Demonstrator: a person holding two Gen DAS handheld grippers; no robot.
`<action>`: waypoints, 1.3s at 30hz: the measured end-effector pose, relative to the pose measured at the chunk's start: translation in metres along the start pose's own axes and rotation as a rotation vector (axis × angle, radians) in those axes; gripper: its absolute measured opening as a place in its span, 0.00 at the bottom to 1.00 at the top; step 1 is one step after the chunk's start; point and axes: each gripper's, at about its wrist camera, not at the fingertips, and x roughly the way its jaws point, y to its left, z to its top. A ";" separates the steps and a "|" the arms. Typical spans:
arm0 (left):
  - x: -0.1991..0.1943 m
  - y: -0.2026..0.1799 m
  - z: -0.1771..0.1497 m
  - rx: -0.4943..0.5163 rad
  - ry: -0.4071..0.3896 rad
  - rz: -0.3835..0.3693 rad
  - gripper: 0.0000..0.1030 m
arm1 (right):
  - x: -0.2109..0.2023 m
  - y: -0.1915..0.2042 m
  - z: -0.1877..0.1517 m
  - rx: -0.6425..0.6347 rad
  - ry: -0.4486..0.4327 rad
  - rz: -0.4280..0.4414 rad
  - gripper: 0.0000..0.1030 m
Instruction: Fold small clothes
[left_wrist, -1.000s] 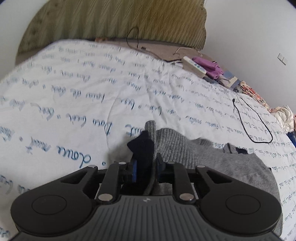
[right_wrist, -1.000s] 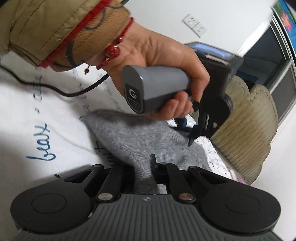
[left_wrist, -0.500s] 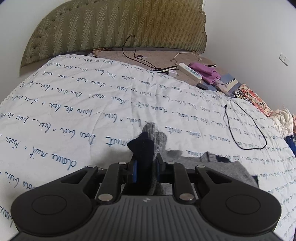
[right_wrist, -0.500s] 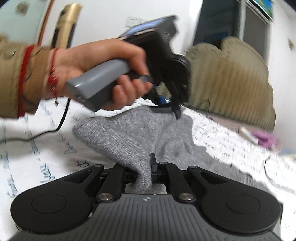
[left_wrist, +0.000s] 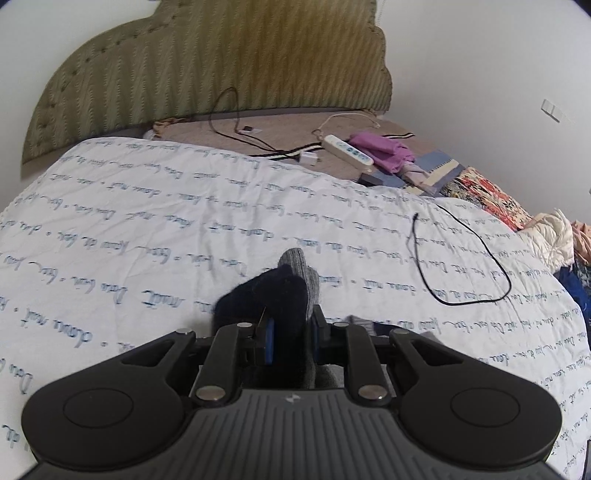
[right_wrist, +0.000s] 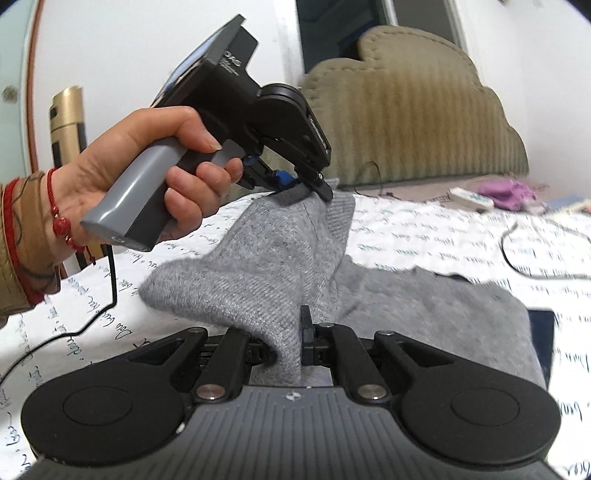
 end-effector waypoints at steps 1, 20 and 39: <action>0.002 -0.006 -0.001 0.006 0.002 -0.003 0.17 | -0.002 -0.005 -0.002 0.019 0.003 0.001 0.08; 0.052 -0.120 -0.033 0.145 0.079 -0.060 0.17 | -0.045 -0.072 -0.044 0.308 0.030 -0.004 0.08; 0.089 -0.162 -0.056 0.147 0.145 -0.112 0.22 | -0.059 -0.111 -0.074 0.497 0.081 0.008 0.31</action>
